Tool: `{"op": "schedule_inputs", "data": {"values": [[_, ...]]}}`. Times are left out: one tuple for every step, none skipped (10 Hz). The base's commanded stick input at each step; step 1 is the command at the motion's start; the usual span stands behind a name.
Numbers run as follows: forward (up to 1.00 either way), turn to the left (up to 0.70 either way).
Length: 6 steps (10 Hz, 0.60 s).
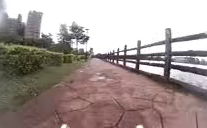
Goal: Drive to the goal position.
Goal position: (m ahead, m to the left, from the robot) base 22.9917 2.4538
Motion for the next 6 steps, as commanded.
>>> {"op": "schedule_inputs", "data": {"values": [[0.85, 0.01], [0.85, 0.01], [0.85, 0.01], [0.85, 0.01], [0.85, 0.01], [0.85, 0.01]]}}
